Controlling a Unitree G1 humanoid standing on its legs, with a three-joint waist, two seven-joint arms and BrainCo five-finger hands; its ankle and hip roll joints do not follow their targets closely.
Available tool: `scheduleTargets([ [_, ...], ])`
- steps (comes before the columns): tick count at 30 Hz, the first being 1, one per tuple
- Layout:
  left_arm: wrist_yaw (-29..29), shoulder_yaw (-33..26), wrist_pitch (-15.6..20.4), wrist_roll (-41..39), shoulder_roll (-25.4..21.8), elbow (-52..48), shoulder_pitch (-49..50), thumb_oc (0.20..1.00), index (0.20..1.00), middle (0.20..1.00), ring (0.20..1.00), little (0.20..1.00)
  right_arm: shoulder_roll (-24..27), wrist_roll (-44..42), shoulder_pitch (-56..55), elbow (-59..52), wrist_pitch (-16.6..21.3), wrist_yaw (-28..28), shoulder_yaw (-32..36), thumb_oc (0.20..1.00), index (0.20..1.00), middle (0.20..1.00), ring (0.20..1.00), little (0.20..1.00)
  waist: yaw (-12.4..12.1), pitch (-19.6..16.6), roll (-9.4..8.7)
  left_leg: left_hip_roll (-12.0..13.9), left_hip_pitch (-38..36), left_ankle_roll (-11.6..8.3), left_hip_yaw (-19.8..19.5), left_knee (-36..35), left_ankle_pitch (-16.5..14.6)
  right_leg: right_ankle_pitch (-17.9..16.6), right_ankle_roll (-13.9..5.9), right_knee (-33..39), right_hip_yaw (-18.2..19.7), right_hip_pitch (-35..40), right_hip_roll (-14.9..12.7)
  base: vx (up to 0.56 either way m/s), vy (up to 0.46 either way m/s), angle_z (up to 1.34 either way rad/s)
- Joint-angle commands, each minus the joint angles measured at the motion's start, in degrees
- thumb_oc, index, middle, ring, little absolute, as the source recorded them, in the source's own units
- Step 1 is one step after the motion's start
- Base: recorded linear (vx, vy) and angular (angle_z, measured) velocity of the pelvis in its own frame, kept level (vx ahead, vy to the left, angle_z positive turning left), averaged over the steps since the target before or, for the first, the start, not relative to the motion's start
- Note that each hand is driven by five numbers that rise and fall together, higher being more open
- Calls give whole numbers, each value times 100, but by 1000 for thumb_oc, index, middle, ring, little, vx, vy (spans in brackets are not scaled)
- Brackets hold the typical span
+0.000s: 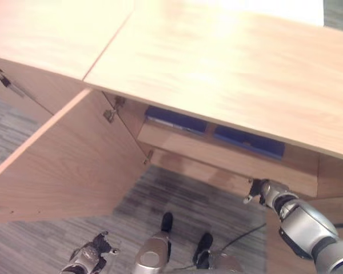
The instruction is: Put the empty folder in the office cabinet
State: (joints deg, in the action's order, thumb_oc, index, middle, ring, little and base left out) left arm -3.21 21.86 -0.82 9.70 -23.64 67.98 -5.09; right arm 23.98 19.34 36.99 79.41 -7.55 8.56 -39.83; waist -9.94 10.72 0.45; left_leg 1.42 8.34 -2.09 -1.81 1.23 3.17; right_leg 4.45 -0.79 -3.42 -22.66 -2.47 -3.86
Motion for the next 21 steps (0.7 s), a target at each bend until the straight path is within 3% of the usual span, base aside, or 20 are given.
scheduleTargets([
  [1,86,8,-88,278,16,346,157,1000,1000,1000,1000,1000,0,146,117,309,-49,-113,23,1000,1000,1000,1000,1000,-67,-205,-120,359,-43,-168,320,-252,65,279,-156,302,-7,51,-13,-64,17,-3],
  [2,85,13,-87,280,15,341,153,1000,1000,1000,1000,1000,4,144,119,309,-50,-115,30,1000,1000,1000,1000,1000,-73,-179,-107,341,29,-123,355,-225,179,155,-141,300,-93,-2,-41,-89,0,-4],
  [5,160,5,-85,385,68,398,231,1000,1000,1000,1000,1000,-18,25,-234,337,-23,-203,274,1000,1000,1000,1000,1000,-43,-216,-185,348,68,-114,335,233,5,131,-128,364,-46,217,1,-103,-30,-5],
  [6,206,43,-78,450,130,383,288,1000,1000,1000,1000,1000,-72,-70,-329,313,11,-246,324,1000,1000,1000,1000,1000,-28,-157,-256,232,85,-96,274,821,-347,118,-86,306,49,246,-48,-110,-7,-6],
  [7,206,43,-78,451,129,383,289,1000,1000,1000,1000,1000,-72,-70,-331,312,11,-247,325,1000,1000,1000,1000,1000,-31,-154,-252,236,95,-95,274,854,-369,120,-87,304,51,249,-45,-167,31,-18],
  [8,206,38,-64,455,202,389,304,1000,1000,1000,1000,1000,-131,-272,-493,220,32,-305,448,1000,1000,1000,1000,1000,8,-136,-310,126,59,-51,160,1556,-639,42,-70,314,137,258,-94,-116,41,-30],
  [12,187,63,-49,529,336,398,405,1000,1000,1000,1000,1000,-254,-738,-828,66,114,-394,764,1000,1000,1000,1000,1000,177,-243,-354,12,-173,68,-56,2277,-1053,-91,-93,375,419,253,-11,-75,68,-25],
  [13,186,63,-48,529,337,398,405,1000,1000,1000,1000,1000,-253,-738,-829,65,114,-394,765,1000,1000,1000,1000,1000,176,-242,-353,13,-174,68,-55,2278,-1055,-91,-93,375,420,254,-10,-61,133,-34],
  [16,87,66,-16,563,497,434,447,1000,1000,1000,1000,1000,-414,-1177,-1210,-109,281,-696,1114,1000,1000,1000,1000,1000,463,-478,-320,-88,-793,174,-31,1541,-1591,-269,-171,477,642,186,151,-44,130,-33],
  [18,63,65,-19,576,516,442,422,1000,1000,1000,1000,1000,-444,-1270,-1317,-132,306,-770,1232,1000,1000,1000,1000,1000,534,-548,-350,-117,-933,186,54,1223,-1562,-371,-206,528,654,139,149,-93,125,-14],
  [19,-36,84,0,605,572,475,312,1000,1000,1000,1000,1000,-472,-1358,-1497,-151,370,-1036,1443,1000,1000,1000,1000,1000,670,-659,-395,-161,-1091,233,165,686,-1558,-601,-309,627,695,-20,169,-199,200,-20],
  [21,-98,74,5,598,578,495,270,1000,1000,1000,1000,1000,-486,-1340,-1573,-128,379,-1147,1500,1000,1000,1000,1000,1000,713,-679,-404,-206,-1138,254,164,502,-1523,-705,-363,650,699,-113,165,-155,122,-43],
])
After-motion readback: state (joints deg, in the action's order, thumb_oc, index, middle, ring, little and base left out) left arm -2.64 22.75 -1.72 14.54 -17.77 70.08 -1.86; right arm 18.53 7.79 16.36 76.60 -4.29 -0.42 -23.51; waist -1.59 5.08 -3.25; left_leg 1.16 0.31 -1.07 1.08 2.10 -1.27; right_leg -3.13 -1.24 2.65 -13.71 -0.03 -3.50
